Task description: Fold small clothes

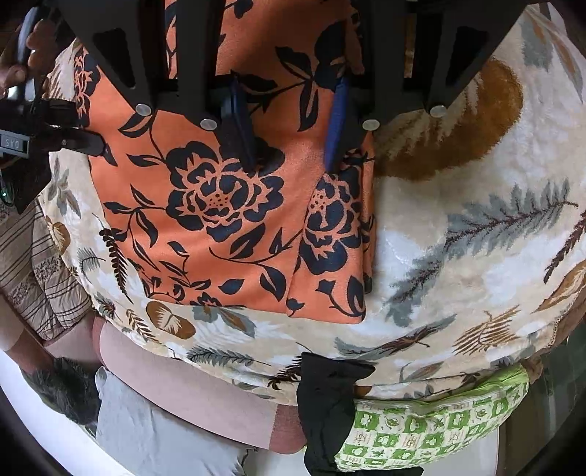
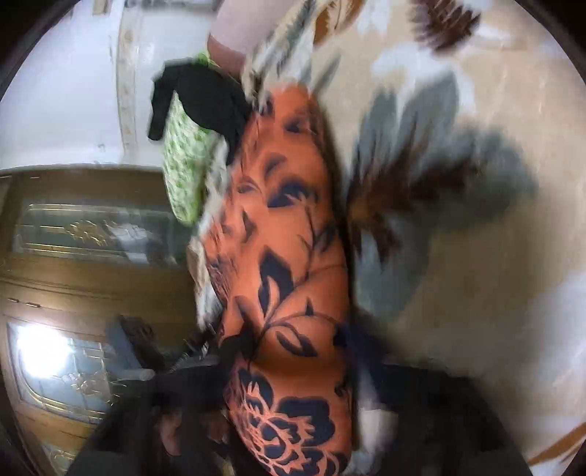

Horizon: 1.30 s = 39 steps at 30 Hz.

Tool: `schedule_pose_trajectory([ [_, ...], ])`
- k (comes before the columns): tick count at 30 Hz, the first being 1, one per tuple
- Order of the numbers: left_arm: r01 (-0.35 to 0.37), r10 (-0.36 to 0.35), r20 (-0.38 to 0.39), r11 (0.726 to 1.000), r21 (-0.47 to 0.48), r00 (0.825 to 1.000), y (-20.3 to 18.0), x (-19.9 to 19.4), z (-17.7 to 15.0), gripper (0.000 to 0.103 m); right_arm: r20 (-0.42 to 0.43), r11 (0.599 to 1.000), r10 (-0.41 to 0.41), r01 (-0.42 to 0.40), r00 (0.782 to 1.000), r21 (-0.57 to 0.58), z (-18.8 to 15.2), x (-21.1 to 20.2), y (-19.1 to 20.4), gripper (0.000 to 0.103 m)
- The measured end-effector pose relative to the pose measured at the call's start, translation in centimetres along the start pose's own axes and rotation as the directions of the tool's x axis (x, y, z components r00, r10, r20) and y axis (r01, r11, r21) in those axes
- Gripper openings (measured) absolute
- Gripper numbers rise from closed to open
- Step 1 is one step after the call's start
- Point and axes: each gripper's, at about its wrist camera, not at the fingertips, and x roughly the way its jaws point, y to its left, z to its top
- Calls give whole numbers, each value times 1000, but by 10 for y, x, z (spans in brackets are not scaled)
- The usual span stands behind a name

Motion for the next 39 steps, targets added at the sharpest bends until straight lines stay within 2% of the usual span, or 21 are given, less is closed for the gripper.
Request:
schedule_pose_trajectory([
  [3, -3, 3, -1, 1000, 2, 1000, 0, 0, 0, 40, 40, 999, -18, 19, 999, -27, -7, -11, 16, 43],
  [4, 0, 0, 2, 1000, -2, 1000, 1, 0, 0, 40, 56, 999, -18, 20, 998, -37, -10, -14, 19, 48],
  [6, -5, 5, 3, 1000, 2, 1000, 0, 0, 0, 40, 55, 997, -70, 71, 996, -16, -18, -12, 12, 77],
  [7, -7, 7, 3, 1000, 4, 1000, -1, 0, 0, 40, 44, 998, -56, 56, 997, -3, -23, -13, 7, 83],
  [9, -2, 2, 5, 1000, 1, 1000, 0, 0, 0, 40, 44, 1000, 11, -10, 999, -23, -38, -22, 14, 83],
  [10, -2, 2, 6, 1000, -2, 1000, 1, 0, -1, 40, 49, 999, 20, -18, 999, -45, -47, -26, 17, 76],
  [11, 2, -2, 9, 1000, -10, 1000, 1, 1, -1, 40, 27, 997, -27, 29, 999, -70, -55, -22, 20, 35],
  [12, 2, -2, 10, 1000, -11, 1000, 1, 1, -1, 39, 14, 997, -50, 51, 999, -64, -59, -18, 17, 28],
  [15, 9, -9, 17, 1000, -11, 1000, 0, -8, -1, 39, 31, 999, -40, 40, 999, -3, -62, -17, 5, 28],
  [16, 23, -23, 25, 999, -33, 999, 2, -16, -3, 40, 44, 998, -57, 57, 997, -10, -63, -20, 8, 34],
  [17, 35, -34, 32, 998, -53, 999, 3, -22, -4, 41, 53, 995, -93, 95, 994, -29, -64, -23, 14, 56],
  [19, 78, -71, 71, 992, -102, 995, 10, -45, -16, 49, 92, 988, -136, 143, 986, -67, -68, -39, 22, 80],
  [21, 120, -104, 104, 978, -170, 989, 20, -67, -39, 60, 121, 985, -129, 141, 984, -102, -68, -53, 34, 80],
  [23, 151, -134, 89, 962, -228, 987, 30, -73, -60, 63, 154, 978, -110, 135, 982, -160, -69, -67, 51, 80],
  [26, 218, -221, 32, 908, -358, 975, 50, -63, -90, 62, 156, 954, -96, 136, 983, -269, -64, -61, 84, 80],
  [28, 263, -283, 10, 880, -396, 959, 58, -48, -101, 24, 135, 942, -90, 128, 987, -309, -59, -52, 96, 80],
  [29, 289, -325, -7, 852, -436, 946, 65, -38, -105, 22, 117, 938, -92, 125, 989, -323, -56, -46, 98, 80],
  [31, 373, -430, 42, 727, -577, 902, 85, -27, -116, 21, 83, 931, -133, 153, 988, -331, -49, -26, 97, 80],
  [34, 428, -512, 82, 608, -669, 855, 99, -20, -130, 22, 43, 938, -154, 160, 987, -308, -44, -12, 87, 81],
  [35, 427, -511, 78, 614, -664, 856, 98, -23, -128, 26, 46, 942, -143, 150, 989, -299, -43, -13, 85, 81],
  [39, 327, -350, 31, 833, -446, 936, 67, -64, -90, 46, 29, 947, -139, 141, 990, -288, -38, -15, 88, 81],
])
